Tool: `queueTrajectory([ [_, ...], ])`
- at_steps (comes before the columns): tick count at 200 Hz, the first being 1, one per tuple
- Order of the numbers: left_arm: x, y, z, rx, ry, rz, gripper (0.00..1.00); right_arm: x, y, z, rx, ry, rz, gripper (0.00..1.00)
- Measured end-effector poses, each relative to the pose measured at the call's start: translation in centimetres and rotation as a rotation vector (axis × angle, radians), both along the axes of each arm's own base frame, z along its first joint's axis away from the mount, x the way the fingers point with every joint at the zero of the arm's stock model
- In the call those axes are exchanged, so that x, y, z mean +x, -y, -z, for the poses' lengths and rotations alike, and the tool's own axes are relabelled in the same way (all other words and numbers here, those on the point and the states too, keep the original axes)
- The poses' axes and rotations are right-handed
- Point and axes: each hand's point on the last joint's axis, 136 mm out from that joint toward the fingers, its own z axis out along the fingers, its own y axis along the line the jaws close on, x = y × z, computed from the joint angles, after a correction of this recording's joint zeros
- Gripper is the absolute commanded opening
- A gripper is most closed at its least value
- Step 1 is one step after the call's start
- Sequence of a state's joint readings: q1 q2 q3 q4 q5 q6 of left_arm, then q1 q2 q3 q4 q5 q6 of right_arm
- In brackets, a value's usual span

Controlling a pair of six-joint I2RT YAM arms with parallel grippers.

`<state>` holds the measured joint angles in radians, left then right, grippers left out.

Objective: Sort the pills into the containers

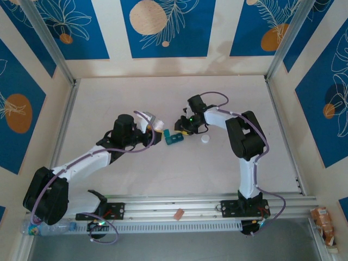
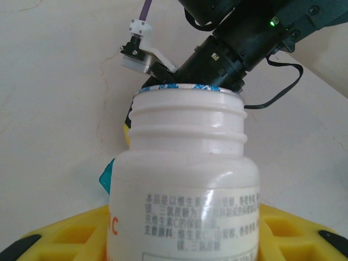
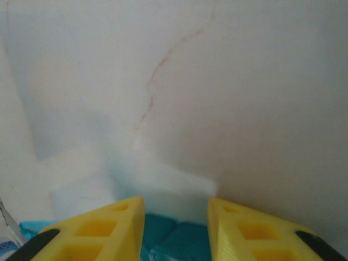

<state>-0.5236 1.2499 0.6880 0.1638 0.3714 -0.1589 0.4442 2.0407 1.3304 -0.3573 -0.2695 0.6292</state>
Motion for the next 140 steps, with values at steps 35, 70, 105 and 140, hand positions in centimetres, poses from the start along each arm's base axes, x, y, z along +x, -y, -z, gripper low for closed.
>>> queueTrajectory([
  [35, 0.0, 0.0, 0.0, 0.000, 0.000, 0.000, 0.00, -1.5, -0.2, 0.1, 0.004, -0.012, -0.018, 0.34],
  [70, 0.0, 0.0, 0.0, 0.000, 0.000, 0.000, 0.00, -3.1, -0.7, -0.2, 0.012, -0.012, -0.046, 0.34],
  [105, 0.0, 0.0, 0.0, 0.000, 0.000, 0.000, 0.00, -4.4, -1.3, -0.4, 0.020, -0.008, -0.073, 0.36],
  [140, 0.0, 0.0, 0.1, 0.001, -0.001, 0.000, 0.00, -4.9, -1.2, -1.2, 0.028, 0.007, -0.073, 0.56],
])
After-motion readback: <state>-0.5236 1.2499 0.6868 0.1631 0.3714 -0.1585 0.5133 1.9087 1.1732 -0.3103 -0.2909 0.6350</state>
